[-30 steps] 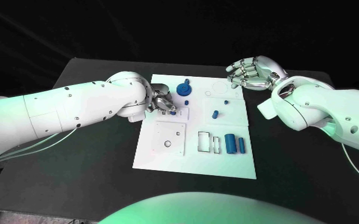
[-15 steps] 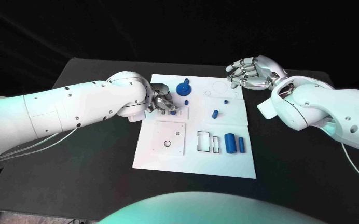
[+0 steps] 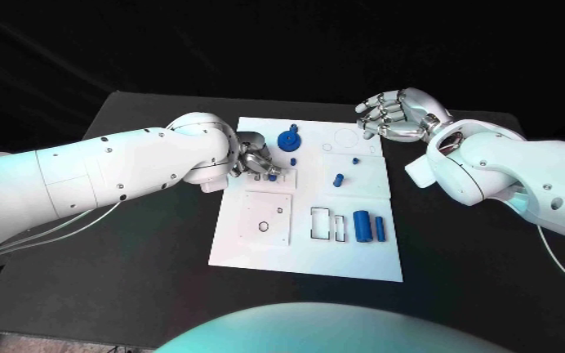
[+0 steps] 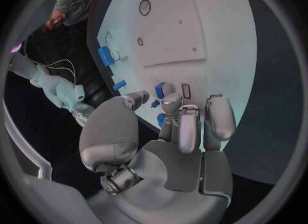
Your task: Assemble the parts on the task board
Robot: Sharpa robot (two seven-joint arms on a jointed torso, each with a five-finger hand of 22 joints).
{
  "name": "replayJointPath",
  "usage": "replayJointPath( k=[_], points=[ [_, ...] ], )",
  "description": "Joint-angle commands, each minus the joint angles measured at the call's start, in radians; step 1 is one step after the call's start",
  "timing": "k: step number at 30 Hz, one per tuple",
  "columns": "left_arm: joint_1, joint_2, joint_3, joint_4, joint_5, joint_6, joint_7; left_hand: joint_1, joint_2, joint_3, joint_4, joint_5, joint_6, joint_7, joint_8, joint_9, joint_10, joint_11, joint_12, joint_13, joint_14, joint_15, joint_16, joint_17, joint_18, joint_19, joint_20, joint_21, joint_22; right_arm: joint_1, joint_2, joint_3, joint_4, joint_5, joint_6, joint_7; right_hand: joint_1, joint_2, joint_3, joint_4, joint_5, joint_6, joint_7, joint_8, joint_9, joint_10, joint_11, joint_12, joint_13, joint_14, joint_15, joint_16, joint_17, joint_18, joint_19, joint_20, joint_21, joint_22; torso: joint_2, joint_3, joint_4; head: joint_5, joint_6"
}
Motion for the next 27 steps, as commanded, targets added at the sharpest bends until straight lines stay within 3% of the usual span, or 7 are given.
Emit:
replayJointPath(
  k=[1, 7, 17, 23, 25, 27],
  points=[
    [0.000, -0.003, 0.003, 0.006, 0.000, 0.007, 0.006, -0.009, 0.002, -0.005, 0.000, -0.005, 0.007, 0.000, -0.002, 0.001, 0.007, 0.000, 0.006, 0.002, 0.086, -0.004, 0.001, 0.206, -0.019, 0.005, -0.002, -0.002, 0.001, 0.000, 0.001, 0.000, -0.001, 0.002, 0.011, 0.002, -0.012, 0.001, -0.005, 0.003, -0.001, 0.003, 0.066, 0.007, -0.001, -0.061, 0.053, 0.006, -0.003, -0.008, 0.000, -0.005, -0.001, 0.008, 0.002, 0.007, -0.006, -0.003, 0.000, 0.0003, -0.0006, -0.002, 0.000],
    [0.003, -0.016, 0.013, 0.019, -0.005, 0.010, 0.009, -0.009, 0.003, -0.009, 0.000, -0.005, 0.007, 0.000, -0.002, 0.002, 0.007, 0.000, 0.005, 0.000, 0.086, -0.004, 0.001, 0.206, -0.019, 0.005, -0.003, -0.002, 0.001, 0.000, 0.002, 0.000, -0.002, 0.006, 0.009, -0.005, -0.014, -0.008, -0.013, 0.004, -0.002, 0.002, 0.066, 0.010, -0.004, -0.063, 0.054, 0.013, -0.009, -0.010, 0.001, -0.006, -0.004, 0.009, 0.003, 0.009, -0.012, -0.010, 0.000, 0.0003, -0.0004, -0.004, 0.000],
    [0.027, -0.043, 0.053, 0.057, 0.001, 0.025, 0.009, -0.002, 0.006, -0.016, -0.002, -0.002, 0.005, 0.000, -0.003, 0.002, 0.002, -0.001, 0.000, -0.007, 0.086, -0.005, 0.001, 0.206, -0.018, 0.004, -0.003, -0.003, -0.001, -0.001, 0.004, 0.000, -0.011, 0.007, 0.007, -0.008, -0.017, -0.009, -0.017, 0.007, -0.002, 0.001, 0.066, 0.013, -0.005, -0.065, 0.054, 0.017, -0.012, -0.011, 0.001, -0.007, -0.005, 0.009, 0.004, 0.009, -0.015, -0.015, -0.003, 0.0001, 0.0003, -0.001, 0.011],
    [0.055, -0.055, 0.075, 0.053, 0.004, 0.072, -0.004, 0.025, 0.017, -0.034, -0.003, 0.002, -0.015, 0.006, -0.016, 0.000, -0.016, 0.004, -0.014, -0.025, 0.084, -0.002, -0.003, 0.201, -0.015, -0.006, -0.002, -0.011, -0.018, -0.002, 0.005, 0.000, -0.015, 0.007, 0.008, -0.009, -0.017, -0.008, -0.017, 0.007, -0.002, 0.001, 0.066, 0.013, -0.005, -0.065, 0.054, 0.018, -0.012, -0.011, 0.001, -0.007, -0.006, 0.009, 0.005, 0.009, -0.015, -0.016, -0.001, 0.0008, 0.0019, 0.001, 0.021],
    [0.068, -0.051, 0.077, 0.035, 0.003, 0.088, -0.007, 0.054, 0.025, -0.053, -0.002, 0.004, -0.050, 0.022, -0.052, -0.016, -0.034, 0.017, -0.023, -0.037, 0.080, 0.009, -0.011, 0.193, -0.013, -0.015, 0.005, -0.019, -0.032, -0.002, 0.006, 0.000, -0.016, 0.007, 0.008, -0.009, -0.017, -0.008, -0.017, 0.007, -0.002, 0.001, 0.066, 0.013, -0.005, -0.065, 0.054, 0.018, -0.012, -0.011, 0.001, -0.007, -0.006, 0.009, 0.005, 0.009, -0.015, -0.016, -0.001, 0.0008, 0.0026, 0.002, 0.026],
    [0.078, -0.041, 0.079, 0.006, 0.001, 0.106, -0.008, 0.064, 0.029, -0.061, -0.001, 0.004, -0.056, 0.028, -0.067, -0.025, -0.038, 0.023, -0.023, -0.038, 0.079, 0.014, -0.013, 0.191, -0.012, -0.017, 0.010, -0.021, -0.034, -0.003, 0.007, 0.000, -0.018, 0.007, 0.008, -0.009, -0.016, -0.008, -0.017, 0.007, -0.001, 0.001, 0.066, 0.013, -0.006, -0.065, 0.054, 0.019, -0.013, -0.011, 0.001, -0.008, -0.006, 0.009, 0.005, 0.010, -0.016, -0.016, -0.001, 0.0007, 0.0027, 0.002, 0.027]
  ],
)
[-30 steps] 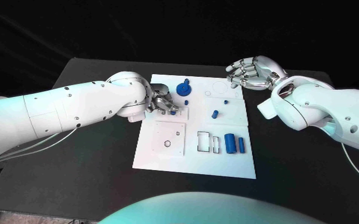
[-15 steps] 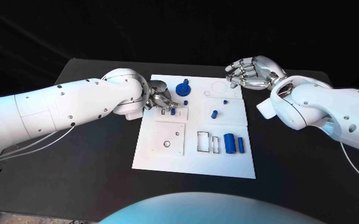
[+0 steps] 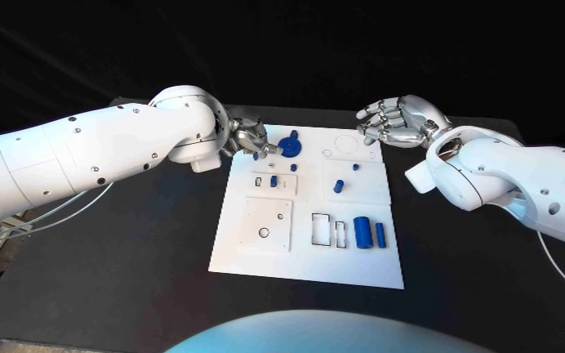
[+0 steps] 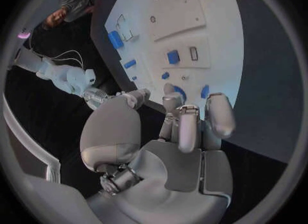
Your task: Assemble the parts on the task board
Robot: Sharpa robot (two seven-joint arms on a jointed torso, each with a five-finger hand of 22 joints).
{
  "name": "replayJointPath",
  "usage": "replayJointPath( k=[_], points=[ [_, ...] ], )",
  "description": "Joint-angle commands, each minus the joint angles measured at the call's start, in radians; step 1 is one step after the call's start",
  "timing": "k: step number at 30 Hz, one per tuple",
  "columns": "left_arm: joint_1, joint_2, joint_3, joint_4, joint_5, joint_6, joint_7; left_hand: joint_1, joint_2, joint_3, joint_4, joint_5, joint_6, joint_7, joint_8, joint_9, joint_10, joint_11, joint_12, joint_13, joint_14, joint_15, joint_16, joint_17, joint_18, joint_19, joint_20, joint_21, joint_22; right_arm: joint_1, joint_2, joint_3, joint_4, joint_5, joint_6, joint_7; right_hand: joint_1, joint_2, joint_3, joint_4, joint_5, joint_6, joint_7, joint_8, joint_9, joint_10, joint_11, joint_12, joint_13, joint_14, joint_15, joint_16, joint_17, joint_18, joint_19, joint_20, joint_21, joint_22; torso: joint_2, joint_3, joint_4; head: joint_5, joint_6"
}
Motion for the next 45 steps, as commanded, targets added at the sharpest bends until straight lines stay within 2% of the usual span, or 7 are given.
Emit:
replayJointPath(
  k=[1, 3, 4, 13, 21, 31, 45],
  points=[
    [0.011, 0.013, 0.001, -0.035, 0.000, 0.073, -0.007, 0.013, 0.002, -0.010, 0.001, 0.004, -0.011, 0.005, -0.018, -0.011, -0.007, 0.005, -0.002, -0.002, 0.077, 0.010, -0.005, 0.191, -0.012, -0.008, 0.002, -0.005, -0.003, -0.001, 0.002, 0.000, -0.003, 0.000, 0.007, -0.002, -0.007, -0.003, -0.006, 0.002, -0.001, 0.007, 0.070, 0.006, -0.002, -0.058, 0.054, 0.004, -0.001, -0.008, -0.002, -0.004, -0.001, 0.009, 0.001, 0.006, -0.007, -0.001, 0.001, -0.0002, 0.0010, 0.003, 0.010],
    [0.016, 0.027, 0.002, -0.073, -0.002, 0.084, -0.005, 0.031, 0.007, -0.020, 0.000, 0.006, -0.044, 0.023, -0.067, -0.040, -0.014, 0.019, -0.003, -0.006, 0.075, 0.021, -0.007, 0.189, -0.012, -0.010, 0.010, -0.008, -0.006, -0.001, 0.002, 0.000, -0.004, 0.000, 0.008, -0.002, -0.006, -0.003, -0.006, 0.002, -0.001, 0.007, 0.070, 0.006, -0.002, -0.059, 0.054, 0.005, -0.002, -0.008, -0.002, -0.004, -0.001, 0.010, 0.002, 0.006, -0.007, -0.002, 0.001, -0.0002, 0.0003, 0.004, 0.013],
    [0.018, 0.035, 0.002, -0.094, -0.004, 0.089, -0.004, 0.034, 0.008, -0.024, 0.000, 0.006, -0.042, 0.025, -0.074, -0.045, -0.016, 0.022, -0.003, -0.007, 0.075, 0.024, -0.008, 0.188, -0.011, -0.012, 0.013, -0.009, -0.009, -0.001, 0.003, 0.000, -0.005, 0.000, 0.008, -0.002, -0.006, -0.003, -0.006, 0.002, -0.001, 0.007, 0.070, 0.006, -0.002, -0.059, 0.054, 0.005, -0.002, -0.008, -0.002, -0.004, -0.001, 0.010, 0.002, 0.006, -0.007, -0.002, 0.002, -0.0002, -0.0006, 0.005, 0.015],
    [0.024, 0.107, -0.006, -0.266, -0.020, 0.135, 0.007, 0.041, 0.012, -0.032, 0.001, 0.006, -0.040, 0.030, -0.087, -0.055, -0.024, 0.026, -0.007, -0.014, 0.072, 0.028, -0.013, 0.182, -0.009, -0.017, 0.017, -0.013, -0.017, -0.001, 0.003, 0.000, -0.006, 0.000, 0.007, -0.001, -0.006, -0.003, -0.006, 0.002, -0.001, 0.007, 0.070, 0.006, -0.002, -0.059, 0.054, 0.005, -0.002, -0.008, -0.002, -0.004, -0.001, 0.010, 0.002, 0.006, -0.007, -0.002, 0.005, -0.0013, -0.0022, 0.007, 0.023],
    [0.024, 0.149, -0.023, -0.347, -0.029, 0.170, 0.011, 0.041, 0.013, -0.035, 0.002, 0.005, -0.039, 0.032, -0.091, -0.058, -0.028, 0.028, -0.009, -0.017, 0.071, 0.030, -0.015, 0.180, -0.009, -0.019, 0.019, -0.015, -0.020, -0.002, 0.004, 0.000, -0.005, 0.001, 0.000, 0.005, -0.004, -0.001, -0.006, 0.001, -0.001, 0.006, 0.070, 0.007, -0.003, -0.059, 0.054, 0.007, -0.004, -0.008, -0.002, -0.004, -0.002, 0.010, 0.002, 0.006, -0.009, -0.004, 0.004, -0.0013, -0.0010, 0.007, 0.020],
    [0.023, 0.178, -0.034, -0.390, -0.033, 0.190, 0.020, 0.040, 0.015, -0.037, 0.002, 0.004, -0.038, 0.032, -0.093, -0.059, -0.030, 0.029, -0.010, -0.018, 0.070, 0.031, -0.016, 0.179, -0.008, -0.020, 0.020, -0.015, -0.021, -0.003, 0.006, 0.000, -0.006, 0.001, -0.001, 0.007, -0.004, -0.001, -0.006, 0.001, -0.001, 0.006, 0.070, 0.007, -0.003, -0.059, 0.054, 0.007, -0.004, -0.008, -0.002, -0.004, -0.002, 0.010, 0.002, 0.006, -0.009, -0.004, 0.003, -0.0014, -0.0016, 0.009, 0.019],
    [0.022, 0.184, -0.045, -0.395, -0.017, 0.232, 0.027, 0.037, 0.016, -0.043, 0.003, 0.001, -0.036, 0.033, -0.096, -0.063, -0.033, 0.030, -0.010, -0.019, 0.069, 0.032, -0.018, 0.177, -0.008, -0.021, 0.022, -0.016, -0.021, -0.004, 0.008, 0.000, -0.007, 0.003, -0.006, 0.012, -0.002, 0.001, -0.005, 0.001, 0.000, 0.006, 0.070, 0.009, -0.004, -0.060, 0.053, 0.010, -0.006, -0.008, -0.003, -0.004, -0.003, 0.010, 0.004, 0.006, -0.010, -0.007, 0.003, -0.0011, -0.0010, 0.010, 0.018]
  ],
)
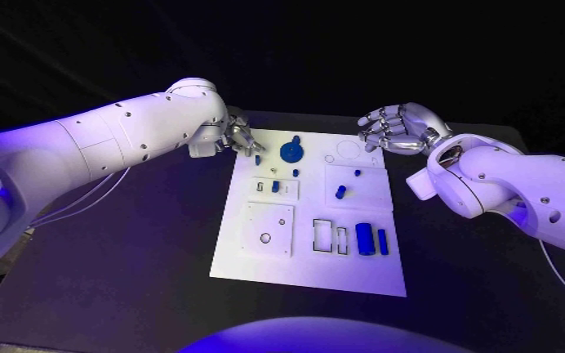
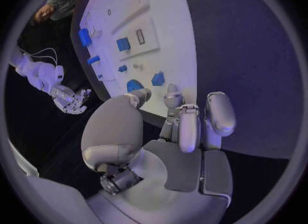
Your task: Assemble the parts on the task board
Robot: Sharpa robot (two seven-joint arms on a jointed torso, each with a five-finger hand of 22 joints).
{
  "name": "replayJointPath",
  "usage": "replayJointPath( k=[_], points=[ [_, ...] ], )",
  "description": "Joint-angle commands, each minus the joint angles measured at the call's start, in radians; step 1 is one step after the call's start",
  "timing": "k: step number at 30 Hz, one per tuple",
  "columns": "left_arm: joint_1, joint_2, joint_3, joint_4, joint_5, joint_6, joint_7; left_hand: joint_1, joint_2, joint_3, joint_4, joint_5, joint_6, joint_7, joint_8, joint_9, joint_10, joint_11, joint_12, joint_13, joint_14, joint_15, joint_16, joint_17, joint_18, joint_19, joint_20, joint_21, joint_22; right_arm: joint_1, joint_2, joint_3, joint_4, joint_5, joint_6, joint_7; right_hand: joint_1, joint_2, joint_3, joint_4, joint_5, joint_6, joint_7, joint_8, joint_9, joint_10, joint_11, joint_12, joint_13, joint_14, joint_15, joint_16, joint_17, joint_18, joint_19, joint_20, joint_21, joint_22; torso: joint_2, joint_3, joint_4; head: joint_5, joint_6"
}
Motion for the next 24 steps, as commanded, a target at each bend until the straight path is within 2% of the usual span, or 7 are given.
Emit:
replayJointPath(
  k=[1, 13, 21, 24],
  points=[
    [0.000, 0.003, -0.002, 0.006, 0.010, 0.048, 0.015, 0.007, 0.004, -0.005, 0.000, 0.001, 0.003, 0.007, -0.005, -0.002, -0.006, 0.004, -0.005, 0.000, 0.070, 0.007, -0.004, 0.177, -0.008, -0.004, 0.004, -0.006, -0.002, -0.001, 0.001, 0.000, -0.001, 0.001, -0.003, 0.010, -0.001, 0.002, -0.005, 0.001, 0.000, 0.005, 0.068, 0.005, -0.001, -0.059, 0.053, 0.005, -0.002, -0.004, 0.001, -0.004, -0.001, 0.010, 0.001, 0.003, -0.007, -0.002, 0.000, 0.0005, -0.0001, 0.000, -0.001],
    [-0.001, 0.006, -0.008, 0.003, 0.015, 0.063, 0.017, 0.009, 0.012, -0.007, -0.001, 0.001, 0.010, 0.006, -0.006, -0.004, -0.008, 0.003, -0.004, 0.000, 0.069, 0.008, -0.004, 0.176, -0.008, -0.005, 0.006, -0.006, -0.003, -0.001, 0.002, 0.000, -0.001, 0.002, -0.003, 0.009, -0.001, 0.002, -0.005, 0.001, 0.000, 0.005, 0.068, 0.005, -0.001, -0.059, 0.053, 0.005, -0.002, -0.004, 0.001, -0.004, -0.001, 0.010, 0.001, 0.003, -0.007, -0.002, 0.000, 0.0009, 0.0003, 0.001, -0.003],
    [-0.002, 0.007, -0.009, 0.002, 0.017, 0.053, 0.018, 0.038, 0.051, 0.000, -0.004, 0.005, 0.021, 0.005, -0.013, -0.012, -0.010, 0.003, 0.002, 0.004, 0.069, 0.007, -0.003, 0.178, -0.008, -0.005, 0.008, -0.005, 0.001, -0.001, 0.003, 0.000, -0.001, 0.002, -0.002, 0.008, -0.001, 0.002, -0.005, 0.001, 0.000, 0.005, 0.068, 0.005, -0.001, -0.059, 0.053, 0.005, -0.002, -0.004, 0.001, -0.004, -0.001, 0.010, 0.001, 0.003, -0.007, -0.002, 0.000, 0.0005, -0.0002, 0.001, -0.005],
    [-0.002, 0.008, -0.009, 0.001, 0.019, 0.051, 0.019, 0.057, 0.057, 0.002, -0.008, 0.005, 0.022, 0.005, -0.015, -0.014, -0.011, 0.003, 0.003, 0.004, 0.069, 0.007, -0.003, 0.178, -0.008, -0.005, 0.008, -0.005, 0.002, -0.001, 0.003, 0.000, -0.002, 0.001, -0.002, 0.008, 0.000, 0.003, -0.005, 0.002, 0.000, 0.005, 0.068, 0.006, -0.002, -0.060, 0.053, 0.007, -0.003, -0.004, 0.001, -0.004, -0.002, 0.010, 0.002, 0.003, -0.008, -0.004, 0.000, 0.0006, -0.0004, 0.001, -0.006]
  ],
)
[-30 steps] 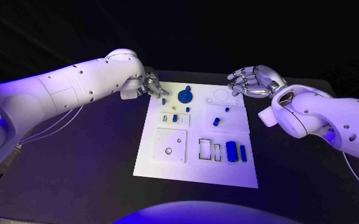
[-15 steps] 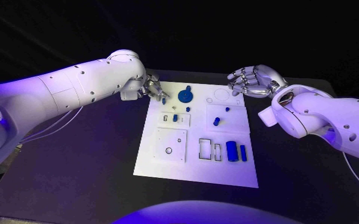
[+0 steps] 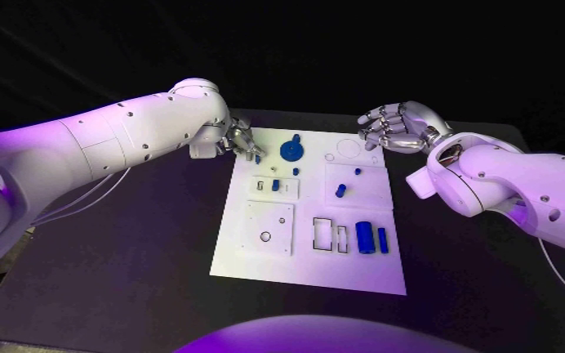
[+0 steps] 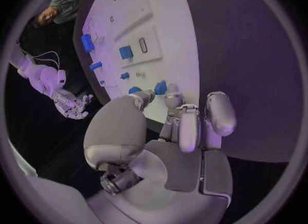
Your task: Assemble the parts on the task board
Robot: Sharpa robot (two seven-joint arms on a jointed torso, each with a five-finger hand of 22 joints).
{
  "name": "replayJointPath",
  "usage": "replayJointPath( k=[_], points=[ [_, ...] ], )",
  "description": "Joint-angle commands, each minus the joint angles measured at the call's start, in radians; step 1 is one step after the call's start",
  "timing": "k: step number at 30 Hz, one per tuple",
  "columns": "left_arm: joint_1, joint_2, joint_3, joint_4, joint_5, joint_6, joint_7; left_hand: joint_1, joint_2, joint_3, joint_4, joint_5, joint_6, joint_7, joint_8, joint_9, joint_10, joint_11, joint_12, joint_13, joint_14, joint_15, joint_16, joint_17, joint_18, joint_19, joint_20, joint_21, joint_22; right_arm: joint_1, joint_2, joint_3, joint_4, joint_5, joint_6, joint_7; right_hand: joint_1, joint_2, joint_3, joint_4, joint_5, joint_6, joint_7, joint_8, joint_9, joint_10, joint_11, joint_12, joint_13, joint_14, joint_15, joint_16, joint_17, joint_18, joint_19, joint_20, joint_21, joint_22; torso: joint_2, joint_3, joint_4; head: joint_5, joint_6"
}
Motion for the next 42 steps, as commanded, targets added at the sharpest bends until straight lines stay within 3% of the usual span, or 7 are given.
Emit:
replayJointPath(
  k=[1, 15, 19, 21, 23, 31, 42],
  points=[
    [0.000, 0.003, 0.000, -0.001, 0.011, 0.012, 0.014, 0.016, 0.011, 0.002, -0.009, 0.004, 0.008, -0.002, -0.004, -0.002, -0.008, -0.001, 0.003, 0.000, 0.069, 0.007, -0.003, 0.178, -0.008, -0.001, 0.004, -0.004, 0.002, 0.000, 0.001, 0.000, -0.001, -0.003, -0.001, 0.008, 0.000, 0.003, -0.005, 0.002, 0.000, 0.009, 0.068, 0.006, -0.001, -0.059, 0.054, 0.007, -0.001, -0.004, 0.001, -0.004, -0.002, 0.010, 0.002, 0.003, -0.004, -0.001, 0.000, -0.0001, -0.0003, 0.000, -0.001],
    [-0.002, 0.007, -0.001, -0.004, 0.034, 0.009, 0.028, 0.122, 0.034, 0.029, -0.033, 0.001, 0.007, -0.005, -0.010, -0.006, -0.012, -0.004, 0.005, -0.001, 0.069, 0.005, -0.004, 0.177, -0.008, -0.002, 0.003, -0.004, 0.005, -0.001, 0.003, 0.000, -0.002, -0.018, 0.000, 0.008, 0.000, 0.004, -0.005, 0.002, 0.000, 0.009, 0.068, 0.007, -0.001, -0.059, 0.054, 0.008, -0.002, -0.004, 0.001, -0.004, -0.002, 0.010, 0.002, 0.003, -0.005, -0.002, 0.000, -0.0003, 0.0004, 0.001, -0.005],
    [-0.002, 0.006, -0.002, -0.005, 0.046, 0.008, 0.031, 0.215, 0.046, 0.131, -0.099, 0.003, -0.004, -0.007, -0.009, -0.005, -0.019, -0.007, 0.001, -0.006, 0.069, 0.001, -0.004, 0.178, -0.007, -0.004, 0.000, -0.004, 0.005, -0.001, 0.003, 0.000, -0.002, -0.019, 0.001, 0.006, 0.000, 0.004, -0.005, 0.002, 0.000, 0.009, 0.068, 0.007, -0.001, -0.059, 0.054, 0.008, -0.002, -0.004, 0.001, -0.004, -0.002, 0.010, 0.002, 0.003, -0.005, -0.002, 0.000, 0.0000, 0.0001, 0.001, -0.006],
    [-0.002, 0.005, -0.002, -0.005, 0.052, 0.009, 0.032, 0.243, 0.030, 0.247, -0.160, 0.002, -0.013, 0.000, 0.002, 0.005, -0.021, -0.004, -0.005, -0.012, 0.069, 0.004, -0.004, 0.178, -0.008, -0.003, 0.002, -0.002, 0.009, -0.001, 0.003, 0.000, -0.003, -0.019, 0.002, 0.005, 0.000, 0.004, -0.005, 0.002, 0.000, 0.009, 0.068, 0.007, -0.001, -0.059, 0.054, 0.008, -0.002, -0.004, 0.001, -0.004, -0.002, 0.010, 0.002, 0.003, -0.005, -0.002, 0.000, 0.0000, -0.0002, 0.001, -0.006],
    [-0.002, 0.003, -0.002, -0.004, 0.059, 0.009, 0.033, 0.223, 0.017, 0.304, -0.182, -0.002, -0.014, 0.003, 0.013, 0.015, -0.017, 0.000, -0.004, -0.015, 0.069, 0.007, -0.004, 0.178, -0.008, -0.003, 0.005, 0.000, 0.012, -0.001, 0.003, 0.000, -0.003, -0.019, 0.003, 0.004, 0.000, 0.004, -0.005, 0.002, 0.000, 0.009, 0.068, 0.007, -0.001, -0.059, 0.054, 0.008, -0.002, -0.004, 0.001, -0.004, -0.002, 0.010, 0.002, 0.003, -0.005, -0.002, 0.000, 0.0000, -0.0006, 0.001, -0.006],
    [-0.002, -0.017, 0.001, 0.017, 0.114, -0.017, 0.028, 0.190, 0.003, 0.392, -0.225, 0.000, -0.011, 0.004, 0.034, 0.030, -0.014, 0.000, 0.000, -0.013, 0.070, 0.007, -0.003, 0.180, -0.008, -0.004, 0.005, 0.003, 0.015, -0.001, 0.003, 0.000, -0.003, -0.021, 0.006, 0.003, 0.000, 0.004, -0.005, 0.002, 0.000, 0.009, 0.069, 0.007, -0.001, -0.059, 0.054, 0.008, -0.002, -0.004, 0.001, -0.004, -0.002, 0.010, 0.002, 0.003, -0.005, -0.002, -0.001, 0.0007, 0.0019, 0.009, -0.003],
    [-0.001, -0.108, 0.007, 0.147, 0.184, -0.063, 0.012, 0.170, -0.006, 0.416, -0.237, 0.002, -0.006, 0.001, 0.045, 0.036, -0.005, -0.002, 0.007, -0.007, 0.073, 0.005, 0.004, 0.187, -0.010, 0.001, 0.005, 0.008, 0.024, -0.002, 0.003, 0.000, -0.008, -0.021, 0.008, 0.003, 0.001, 0.006, -0.004, 0.003, 0.000, 0.008, 0.069, 0.008, -0.002, -0.060, 0.054, 0.010, -0.004, -0.005, 0.001, -0.005, -0.003, 0.010, 0.002, 0.003, -0.006, -0.004, -0.004, 0.0012, 0.0061, 0.009, -0.005]
  ],
)
